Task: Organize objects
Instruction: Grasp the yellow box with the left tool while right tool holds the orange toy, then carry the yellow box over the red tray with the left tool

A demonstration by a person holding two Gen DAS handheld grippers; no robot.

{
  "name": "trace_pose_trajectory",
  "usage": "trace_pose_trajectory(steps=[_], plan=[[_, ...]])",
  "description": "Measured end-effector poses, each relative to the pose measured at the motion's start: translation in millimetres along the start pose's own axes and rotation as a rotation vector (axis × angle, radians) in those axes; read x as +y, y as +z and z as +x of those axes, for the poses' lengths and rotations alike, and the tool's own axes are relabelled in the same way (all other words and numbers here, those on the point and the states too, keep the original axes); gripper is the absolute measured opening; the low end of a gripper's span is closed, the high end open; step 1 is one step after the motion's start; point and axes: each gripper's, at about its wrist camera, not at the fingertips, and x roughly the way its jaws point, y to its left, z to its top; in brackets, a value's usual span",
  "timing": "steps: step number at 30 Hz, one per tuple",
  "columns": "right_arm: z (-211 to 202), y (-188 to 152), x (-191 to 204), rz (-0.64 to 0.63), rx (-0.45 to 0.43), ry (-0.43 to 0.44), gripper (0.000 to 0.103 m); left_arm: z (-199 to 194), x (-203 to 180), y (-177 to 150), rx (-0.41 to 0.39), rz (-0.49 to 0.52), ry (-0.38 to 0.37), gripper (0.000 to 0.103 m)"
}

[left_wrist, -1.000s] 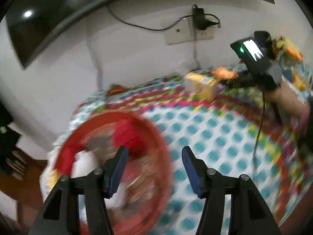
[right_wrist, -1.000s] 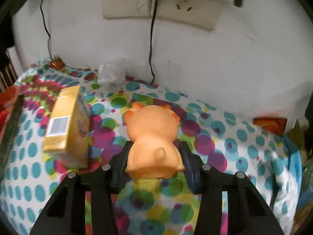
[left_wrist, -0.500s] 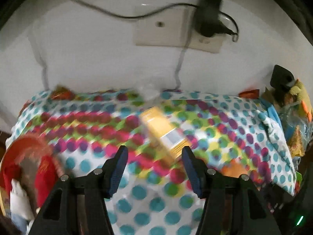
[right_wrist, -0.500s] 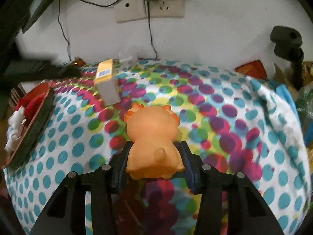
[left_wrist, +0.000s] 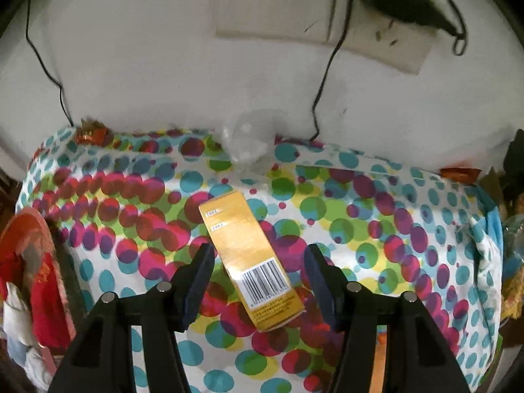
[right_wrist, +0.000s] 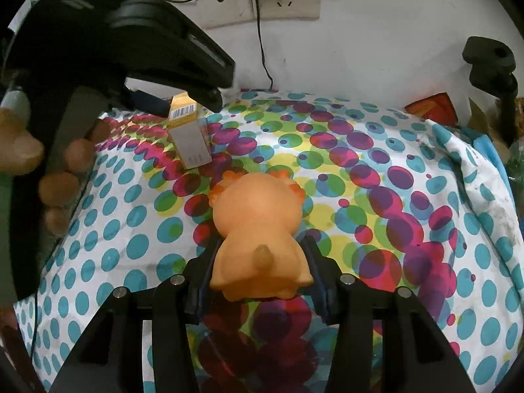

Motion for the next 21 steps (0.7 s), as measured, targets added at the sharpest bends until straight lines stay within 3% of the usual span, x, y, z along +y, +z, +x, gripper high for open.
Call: trace_pose_trajectory(steps=[4,9,11,12,21], plan=[[-0.2,0.4,0.6,0.004,0.0,0.001,0.046,8.6,6.0,-4.2,-0.023,-0.012,0.056,0.059],[0.0,0.2,3.4,-0.003,0.001,-0.015,0.046,14.1,14.0,-7.1,-0.024,-0.027,0.025,0.057],[0.0,0.4,3.3,0.001,0.001,-0.014,0.046,12.5,14.9,-10.4,-0.046,-0.012,0.033,0.046],[-0.4,0.5,3.3,0.002,0.0,-0.014,0.046,13.1,14.2,-12.3,-0.048,0.007,0.042,0.032],[-3.6,0.8,4.3,0.008,0.0,-0.03,0.047,8.9,15.1,-28.5,-0.086,0.07,0.046,0.03]])
